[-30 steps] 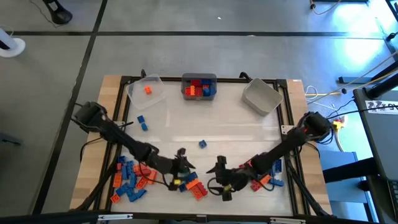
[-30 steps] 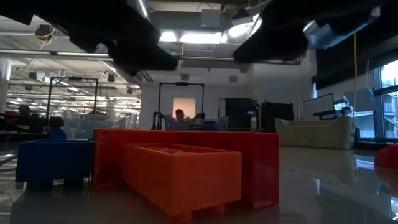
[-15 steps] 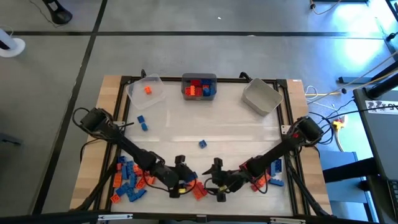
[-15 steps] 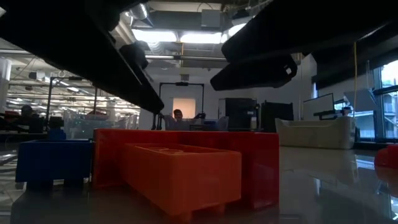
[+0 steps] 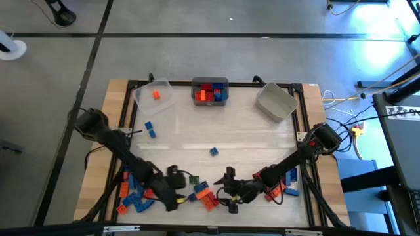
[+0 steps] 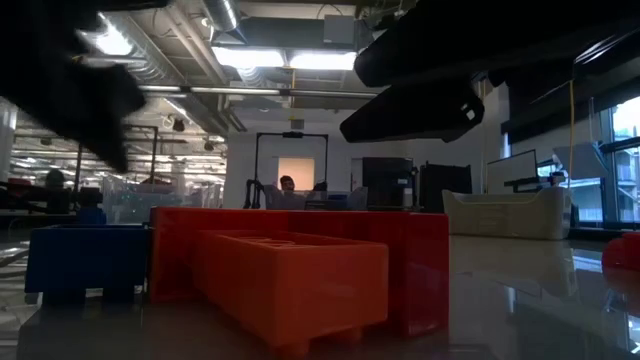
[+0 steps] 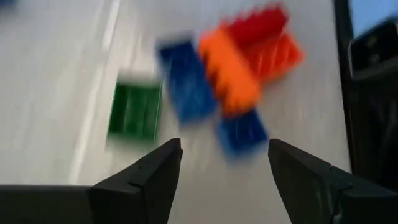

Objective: Sort blocks by size

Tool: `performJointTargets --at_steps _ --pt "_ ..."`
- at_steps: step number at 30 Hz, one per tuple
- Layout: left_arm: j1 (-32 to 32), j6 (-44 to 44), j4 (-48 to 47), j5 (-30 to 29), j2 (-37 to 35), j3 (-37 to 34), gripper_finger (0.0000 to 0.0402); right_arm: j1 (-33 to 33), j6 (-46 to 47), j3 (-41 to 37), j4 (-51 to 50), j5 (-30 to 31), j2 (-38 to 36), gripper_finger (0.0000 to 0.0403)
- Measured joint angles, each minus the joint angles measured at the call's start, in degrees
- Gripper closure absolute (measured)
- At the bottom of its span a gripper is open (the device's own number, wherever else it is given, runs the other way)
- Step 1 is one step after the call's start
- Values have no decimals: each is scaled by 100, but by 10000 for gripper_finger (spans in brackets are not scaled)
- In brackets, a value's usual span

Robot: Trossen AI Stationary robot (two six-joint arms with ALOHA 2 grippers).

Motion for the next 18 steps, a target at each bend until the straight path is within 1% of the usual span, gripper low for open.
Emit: performJointTargets --at_steps 4,6,8,11,18 --pt "-308 -1641 -1197 347 -314 0 173 0 0 0 1 2 0 104" --pt "-412 -2383 -1585 596 -387 0 173 0 0 0 0 1 0 104" --pt "-496 -2878 -1787 818 -402 0 173 0 0 0 6 2 0 104" --pt "-594 -3310 -1921 1040 -402 0 173 0 0 0 4 2 0 104" --pt "-658 -3635 -2161 1190 -516 -1 173 0 0 0 0 2 0 104"
